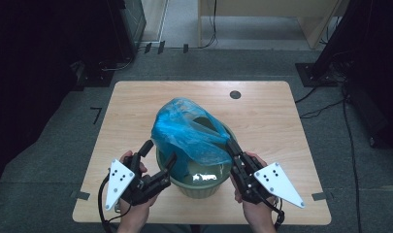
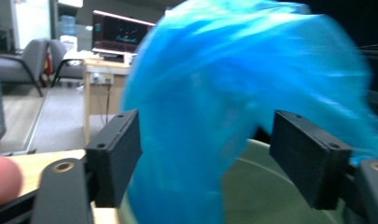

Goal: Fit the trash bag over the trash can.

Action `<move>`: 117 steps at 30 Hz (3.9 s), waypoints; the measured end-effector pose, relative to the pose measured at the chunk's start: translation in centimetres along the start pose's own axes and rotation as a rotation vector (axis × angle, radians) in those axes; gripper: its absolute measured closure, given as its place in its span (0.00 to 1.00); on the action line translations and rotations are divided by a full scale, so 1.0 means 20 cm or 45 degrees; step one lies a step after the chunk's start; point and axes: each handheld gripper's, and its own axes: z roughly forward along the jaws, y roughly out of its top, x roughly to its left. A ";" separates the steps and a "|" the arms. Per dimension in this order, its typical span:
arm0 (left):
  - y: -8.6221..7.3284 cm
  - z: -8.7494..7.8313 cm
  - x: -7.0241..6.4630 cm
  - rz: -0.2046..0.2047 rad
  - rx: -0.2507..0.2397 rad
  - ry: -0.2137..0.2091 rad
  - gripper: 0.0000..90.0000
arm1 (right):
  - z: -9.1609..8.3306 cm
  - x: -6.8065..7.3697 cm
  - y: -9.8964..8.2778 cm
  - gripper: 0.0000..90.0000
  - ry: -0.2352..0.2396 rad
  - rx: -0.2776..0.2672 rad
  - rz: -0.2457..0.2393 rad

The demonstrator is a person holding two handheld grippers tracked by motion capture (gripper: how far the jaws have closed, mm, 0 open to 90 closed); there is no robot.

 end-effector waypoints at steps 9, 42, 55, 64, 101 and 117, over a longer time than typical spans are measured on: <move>-0.01 0.02 -0.13 -0.011 0.086 -0.244 0.29 | 0.00 0.08 -0.02 1.00 0.048 0.004 -0.011; 0.08 -0.28 0.42 -0.062 0.152 -0.109 1.00 | -0.34 -0.22 0.09 1.00 -0.137 -0.016 -0.217; -0.08 -0.31 0.46 -0.043 0.290 -0.148 1.00 | -0.50 -0.31 -0.09 1.00 -0.089 0.177 -0.216; -0.23 -0.20 0.45 -0.014 0.426 -0.131 1.00 | -0.37 -0.40 -0.31 1.00 -0.046 0.400 -0.059; -0.28 0.10 0.49 -0.165 0.348 -0.185 0.72 | 0.09 -0.39 -0.47 1.00 -0.153 0.447 -0.042; -0.31 -0.16 0.47 -0.202 0.318 -0.380 0.66 | -0.27 -0.40 -0.38 1.00 -0.108 0.411 -0.137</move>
